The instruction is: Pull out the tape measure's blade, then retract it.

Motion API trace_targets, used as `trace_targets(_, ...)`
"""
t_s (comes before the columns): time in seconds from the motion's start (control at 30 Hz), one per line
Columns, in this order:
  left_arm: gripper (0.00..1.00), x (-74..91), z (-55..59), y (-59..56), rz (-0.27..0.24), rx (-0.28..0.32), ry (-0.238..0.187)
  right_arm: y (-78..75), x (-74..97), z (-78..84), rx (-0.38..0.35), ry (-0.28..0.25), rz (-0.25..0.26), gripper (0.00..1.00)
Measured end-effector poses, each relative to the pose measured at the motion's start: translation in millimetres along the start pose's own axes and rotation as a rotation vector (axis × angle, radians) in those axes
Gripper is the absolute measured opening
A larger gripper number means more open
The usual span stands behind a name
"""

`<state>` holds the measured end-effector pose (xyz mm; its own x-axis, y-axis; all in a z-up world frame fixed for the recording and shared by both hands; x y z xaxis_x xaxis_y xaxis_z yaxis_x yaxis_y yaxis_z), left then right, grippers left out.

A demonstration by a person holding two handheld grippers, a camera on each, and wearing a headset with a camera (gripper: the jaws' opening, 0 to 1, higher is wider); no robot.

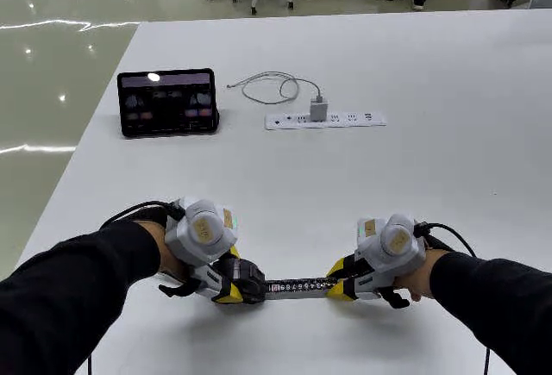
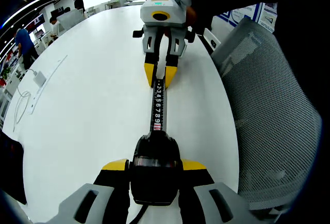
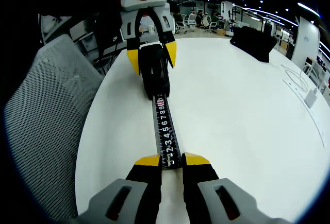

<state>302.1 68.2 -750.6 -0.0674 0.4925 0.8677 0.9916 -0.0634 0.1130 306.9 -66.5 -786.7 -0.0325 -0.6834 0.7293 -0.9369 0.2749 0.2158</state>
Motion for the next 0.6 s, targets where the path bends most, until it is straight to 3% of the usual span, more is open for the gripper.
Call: trace_targets(0.6,0.32,0.1,-0.1,0.5,-0.012,0.007,-0.008,-3.1,5.8,4.5,0.004,0.000,0.008,0.10)
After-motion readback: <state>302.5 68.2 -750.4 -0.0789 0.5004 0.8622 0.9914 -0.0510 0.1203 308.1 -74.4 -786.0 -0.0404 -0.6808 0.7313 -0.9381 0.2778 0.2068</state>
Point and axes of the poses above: the centre of the closed fingertips' face, and the gripper's own axes: x roughly backward along the fingers, y roughly to its left, z roughly out of its underside, the point moved 1 cm from there along x, roughly backward along the fingers, and after that the axes turned 13 degrees about -x, right-handed, at the moved point
